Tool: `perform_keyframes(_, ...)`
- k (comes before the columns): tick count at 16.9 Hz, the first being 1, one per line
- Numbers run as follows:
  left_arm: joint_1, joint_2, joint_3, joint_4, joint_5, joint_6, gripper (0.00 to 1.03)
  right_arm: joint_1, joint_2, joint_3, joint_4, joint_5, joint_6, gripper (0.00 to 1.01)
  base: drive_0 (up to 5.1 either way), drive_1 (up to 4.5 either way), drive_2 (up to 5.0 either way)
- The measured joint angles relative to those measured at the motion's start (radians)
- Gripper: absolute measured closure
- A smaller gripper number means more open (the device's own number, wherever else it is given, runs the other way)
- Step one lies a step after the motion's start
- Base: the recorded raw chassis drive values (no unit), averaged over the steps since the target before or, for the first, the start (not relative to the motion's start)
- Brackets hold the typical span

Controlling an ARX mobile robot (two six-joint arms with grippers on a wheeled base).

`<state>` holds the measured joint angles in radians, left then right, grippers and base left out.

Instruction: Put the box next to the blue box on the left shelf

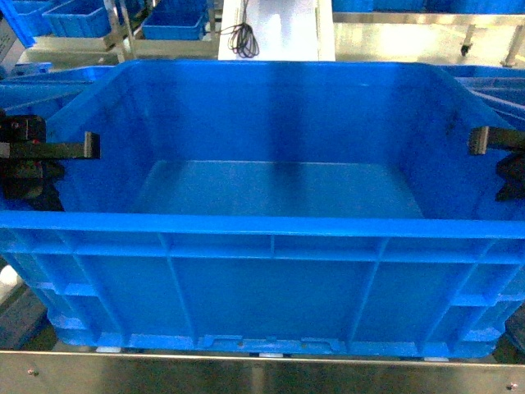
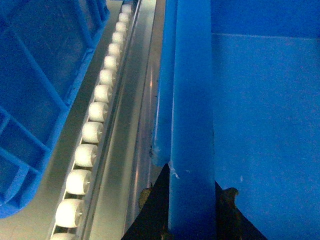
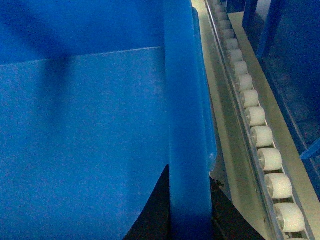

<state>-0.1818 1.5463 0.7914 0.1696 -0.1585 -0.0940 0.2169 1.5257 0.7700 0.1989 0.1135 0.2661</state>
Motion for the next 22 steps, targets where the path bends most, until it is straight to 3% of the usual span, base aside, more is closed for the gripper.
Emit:
perform_keyframes(6, -0.021, 0.042, 0.035, -0.039, -0.001, -0.008, 0.95, -0.002, 0.011, 0.019, -0.037, 0.018, 0.011, 0.93, 0.0, 0.00, 0.0)
perform_keyframes(7, -0.021, 0.045, 0.042, -0.043, -0.014, -0.013, 0.95, 0.001, 0.011, 0.018, -0.034, 0.035, 0.056, 0.82, 0.0, 0.00, 0.0)
perform_keyframes(8, -0.024, 0.045, 0.042, -0.034, -0.021, -0.018, 0.93, 0.006, 0.011, 0.017, -0.022, 0.037, 0.069, 0.72, 0.0, 0.00, 0.0)
perform_keyframes(9, -0.051, 0.060, 0.035, 0.033, -0.100, -0.025, 0.80, 0.014, 0.011, 0.015, 0.004, 0.046, 0.086, 0.61, 0.0, 0.00, 0.0)
perform_keyframes(14, -0.092, 0.066, -0.013, 0.387, -0.104, -0.084, 0.22, 0.040, -0.074, -0.023, 0.296, 0.039, 0.131, 0.03, 0.0, 0.00, 0.0)
perform_keyframes(16, -0.097, 0.040, -0.012, 0.490, -0.111, -0.082, 0.03, 0.047, -0.088, -0.029, 0.349, 0.043, 0.134, 0.04, 0.0, 0.00, 0.0)
perform_keyframes(17, -0.097, 0.023, -0.012, 0.516, -0.126, -0.081, 0.06, 0.051, -0.088, -0.043, 0.373, 0.050, 0.133, 0.03, 0.0, 0.00, 0.0)
perform_keyframes(18, -0.092, 0.017, -0.013, 0.494, -0.138, -0.073, 0.05, 0.052, -0.088, -0.047, 0.368, 0.070, 0.118, 0.03, 0.0, 0.00, 0.0)
perform_keyframes(19, -0.087, 0.018, -0.015, 0.477, -0.144, -0.074, 0.05, 0.058, -0.088, -0.047, 0.343, 0.121, 0.082, 0.03, 0.0, 0.00, 0.0)
perform_keyframes(20, -0.083, 0.018, -0.016, 0.478, -0.148, -0.074, 0.05, 0.058, -0.088, -0.050, 0.363, 0.127, 0.057, 0.04, 0.0, 0.00, 0.0)
perform_keyframes(21, -0.077, 0.018, -0.038, 0.570, -0.126, -0.046, 0.10, 0.052, -0.089, -0.093, 0.507, 0.139, -0.012, 0.12, 0.0, 0.00, 0.0)
perform_keyframes(22, -0.059, -0.010, -0.119, 0.684, -0.075, 0.012, 0.22, 0.029, -0.142, -0.196, 0.615, 0.118, -0.123, 0.27, 0.0, 0.00, 0.0)
